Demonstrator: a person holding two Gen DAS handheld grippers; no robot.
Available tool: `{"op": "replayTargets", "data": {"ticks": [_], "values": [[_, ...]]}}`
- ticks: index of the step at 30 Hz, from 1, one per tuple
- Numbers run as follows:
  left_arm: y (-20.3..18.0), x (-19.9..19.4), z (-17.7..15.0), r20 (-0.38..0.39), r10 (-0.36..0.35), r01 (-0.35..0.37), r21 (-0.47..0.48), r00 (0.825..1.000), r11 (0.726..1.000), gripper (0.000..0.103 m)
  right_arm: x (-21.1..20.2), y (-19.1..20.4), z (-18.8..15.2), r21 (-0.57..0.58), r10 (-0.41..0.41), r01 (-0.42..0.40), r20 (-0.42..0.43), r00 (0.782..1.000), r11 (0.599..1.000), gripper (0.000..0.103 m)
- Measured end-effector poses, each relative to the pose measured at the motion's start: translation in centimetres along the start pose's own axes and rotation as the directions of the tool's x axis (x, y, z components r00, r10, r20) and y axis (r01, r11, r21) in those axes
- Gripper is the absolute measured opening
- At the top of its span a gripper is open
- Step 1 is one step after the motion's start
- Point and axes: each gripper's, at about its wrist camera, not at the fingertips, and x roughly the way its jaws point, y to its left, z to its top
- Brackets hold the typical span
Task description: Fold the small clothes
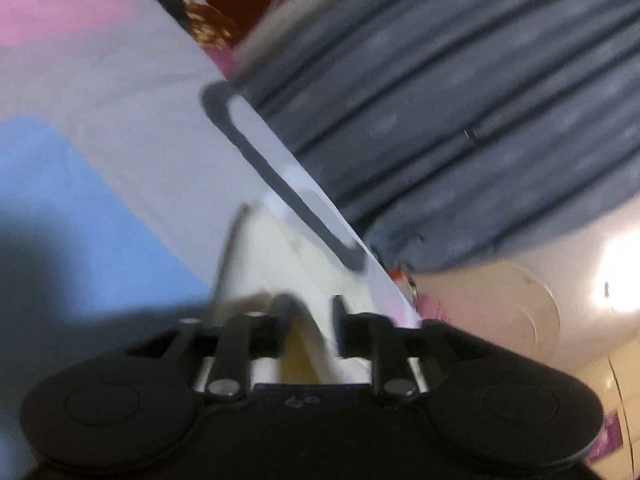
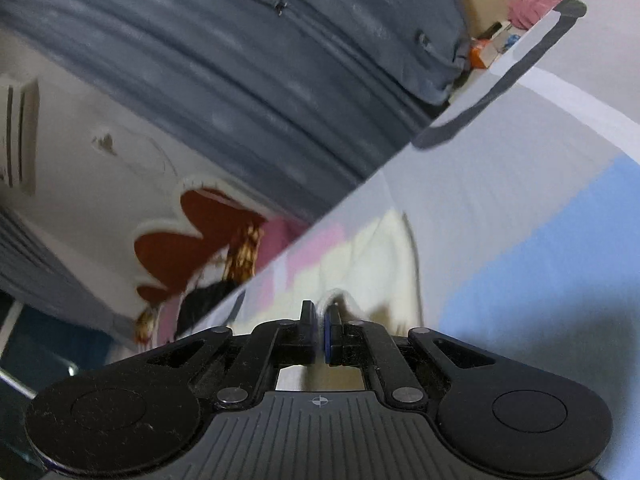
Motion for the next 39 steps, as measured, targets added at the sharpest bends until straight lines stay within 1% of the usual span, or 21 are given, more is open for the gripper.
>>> {"op": "replayTargets", "data": {"ticks": [1, 3, 4, 6, 8, 9, 12, 15, 16, 18, 19, 20, 21, 23, 24, 25, 28, 30, 32, 34, 39], "values": [[0.2, -0.1, 0.0, 0.012, -0.006, 0.006, 0.001, 1.0, 1.0, 0.033, 0.4, -0.3, 0.2, -0.028, -0.016, 0.016, 0.012, 1.0, 0.999, 0.012], [0.0, -1.3, -0.2, 0.058, -0.02, 0.017, 0.065, 0.998, 0.998, 0.064, -0.1, -0.5, 0.3, -0.091, -0.041, 0.045, 0.043, 0.998, 0.995, 0.018], [-0.3, -2.3, -0.5, 0.084, -0.006, -0.006, 0.134, 0.996, 0.991, 0.065, -0.9, -0.6, 0.2, -0.113, -0.038, 0.046, 0.067, 0.997, 0.992, 0.026], [-1.4, -3.4, -1.3, 0.073, -0.002, -0.021, 0.308, 0.997, 0.951, 0.052, -2.7, -0.7, -0.1, -0.171, -0.041, 0.062, 0.124, 0.991, 0.983, 0.043], [-2.9, -4.0, -2.3, 0.054, 0.018, -0.043, 0.498, 0.998, 0.866, 0.049, -3.6, -0.3, -0.9, -0.25, -0.025, 0.051, 0.105, 0.994, 0.967, 0.043], [-3.5, -4.5, -3.0, 0.058, 0.039, -0.066, 0.583, 0.998, 0.81, 0.048, -4.1, 0.3, -1.6, -0.313, -0.019, 0.046, 0.088, 0.996, 0.949, 0.043], [-4.2, -5.0, -4.0, 0.044, 0.069, -0.081, 0.693, 0.997, 0.716, 0.045, -4.4, 1.9, -3.5, -0.509, -0.05, 0.069, 0.05, 0.997, 0.858, 0.043], [-5.3, -3.2, -5.2, 0.009, 0.151, -0.098, 0.799, 0.989, 0.593, 0.04, -3.4, 3.3, -5.8, -0.649, -0.094, 0.067, -0.007, 0.996, 0.758, 0.043], [-5.8, -2.4, -5.6, 0.004, 0.172, -0.102, 0.819, 0.985, 0.564, 0.04, -2.9, 3.6, -6.3, -0.682, -0.113, 0.07, -0.018, 0.993, 0.728, 0.043], [-6.5, -0.7, -6.0, -0.008, 0.19, -0.098, 0.834, 0.982, 0.544, 0.041, -1.0, 4.1, -7.0, -0.736, -0.147, 0.098, -0.001, 0.989, 0.67, 0.043], [-6.9, 0.2, -5.9, 0.005, 0.195, -0.112, 0.835, 0.981, 0.539, 0.044, 0.1, 4.3, -6.9, -0.746, -0.149, 0.101, 0.003, 0.989, 0.658, 0.043], [-7.0, 0.6, -5.5, 0.017, 0.203, -0.129, 0.824, 0.979, 0.552, 0.044, 0.9, 4.3, -6.7, -0.737, -0.156, 0.117, 0.016, 0.988, 0.666, 0.043], [-7.3, 1.2, -4.8, 0.032, 0.208, -0.15, 0.8, 0.978, 0.581, 0.042, 1.9, 4.1, -6.3, -0.711, -0.173, 0.145, 0.033, 0.984, 0.688, 0.043], [-7.6, 1.6, -3.4, 0.075, 0.182, -0.179, 0.721, 0.981, 0.669, 0.045, 3.0, 3.9, -4.7, -0.636, -0.188, 0.206, 0.097, 0.977, 0.744, 0.043], [-7.4, 1.3, -2.8, 0.071, 0.152, -0.159, 0.678, 0.986, 0.718, 0.045, 3.3, 3.6, -3.8, -0.593, -0.184, 0.202, 0.093, 0.979, 0.779, 0.043], [-7.2, 1.0, -2.5, 0.073, 0.136, -0.151, 0.652, 0.988, 0.743, 0.045, 3.2, 3.5, -3.4, -0.561, -0.166, 0.194, 0.101, 0.981, 0.805, 0.043], [-6.4, -1.0, -2.8, 0.12, 0.082, -0.141, 0.65, 0.989, 0.746, 0.049, 2.1, 3.8, -3.8, -0.572, -0.131, 0.168, 0.105, 0.986, 0.803, 0.043], [-5.2, -2.7, -3.1, 0.118, 0.038, -0.106, 0.648, 0.992, 0.754, 0.049, 0.9, 3.2, -4.2, -0.569, -0.114, 0.157, 0.111, 0.987, 0.807, 0.043], [-4.5, -3.5, -3.8, 0.13, 0.058, -0.132, 0.684, 0.99, 0.717, 0.047, -0.1, 2.3, -4.0, -0.551, -0.093, 0.137, 0.108, 0.99, 0.823, 0.043], [-4.2, -3.0, -4.2, 0.088, 0.107, -0.138, 0.724, 0.99, 0.676, 0.043, -0.7, 1.7, -3.7, -0.548, -0.092, 0.131, 0.098, 0.991, 0.826, 0.043], [-7.0, -0.4, -6.5, -0.005, 0.172, -0.084, 0.859, 0.985, 0.506, 0.046, 0.8, 2.8, -4.2, -0.629, -0.135, 0.107, 0.004, 0.991, 0.77, 0.043]]}}
